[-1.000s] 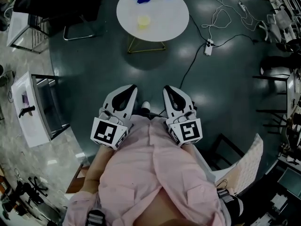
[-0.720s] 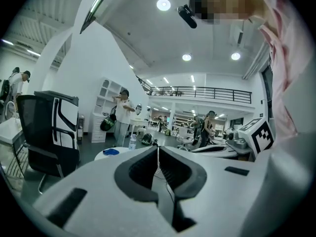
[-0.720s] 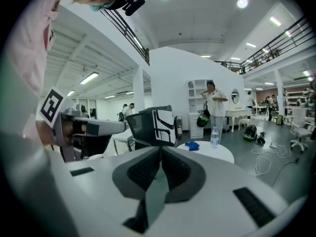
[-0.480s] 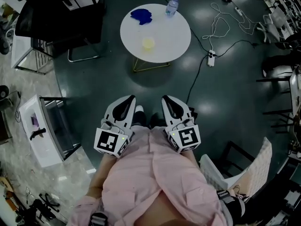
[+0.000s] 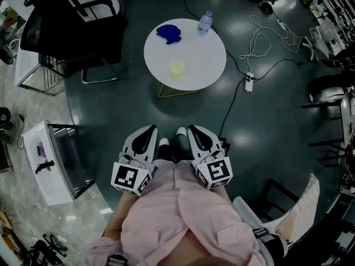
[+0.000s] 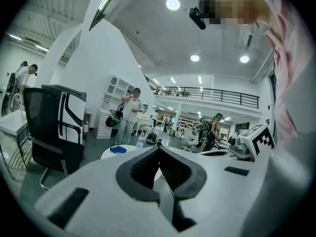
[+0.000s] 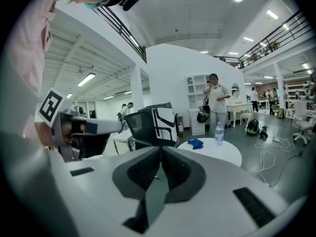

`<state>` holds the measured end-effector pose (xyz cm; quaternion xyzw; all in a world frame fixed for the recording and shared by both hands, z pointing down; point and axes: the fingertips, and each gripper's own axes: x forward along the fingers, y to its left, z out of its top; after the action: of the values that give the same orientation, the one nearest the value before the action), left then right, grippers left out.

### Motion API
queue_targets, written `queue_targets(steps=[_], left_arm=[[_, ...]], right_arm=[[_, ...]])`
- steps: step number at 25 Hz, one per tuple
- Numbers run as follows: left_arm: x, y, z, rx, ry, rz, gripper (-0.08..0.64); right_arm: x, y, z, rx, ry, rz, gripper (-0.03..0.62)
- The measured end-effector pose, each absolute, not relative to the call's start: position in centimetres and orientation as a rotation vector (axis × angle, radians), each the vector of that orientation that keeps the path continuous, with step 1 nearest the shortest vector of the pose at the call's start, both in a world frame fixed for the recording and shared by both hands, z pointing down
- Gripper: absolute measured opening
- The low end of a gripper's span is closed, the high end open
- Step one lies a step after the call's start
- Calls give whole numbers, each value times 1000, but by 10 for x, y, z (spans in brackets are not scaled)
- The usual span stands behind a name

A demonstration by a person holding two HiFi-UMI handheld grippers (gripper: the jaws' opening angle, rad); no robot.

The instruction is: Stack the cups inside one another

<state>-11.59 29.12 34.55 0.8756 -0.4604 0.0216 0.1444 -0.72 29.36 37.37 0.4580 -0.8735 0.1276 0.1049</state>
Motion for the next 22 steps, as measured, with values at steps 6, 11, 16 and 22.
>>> queue_targets(steps=[6, 11, 16, 22], left_arm=[[-104, 262, 349, 2490, -1361, 57, 9], [-92, 227, 347, 2447, -1418, 29, 9], [-74, 209, 339, 2419, -1473, 9, 9], [-63, 187, 326, 2412, -1534, -31, 9]], right_arm=[[2, 263, 379, 1297, -2582, 391, 35], [16, 225, 373, 1249, -2595, 363, 35], [28, 201, 369, 1159, -2625, 361, 35], [41, 173, 361, 1101, -2659, 304, 35]])
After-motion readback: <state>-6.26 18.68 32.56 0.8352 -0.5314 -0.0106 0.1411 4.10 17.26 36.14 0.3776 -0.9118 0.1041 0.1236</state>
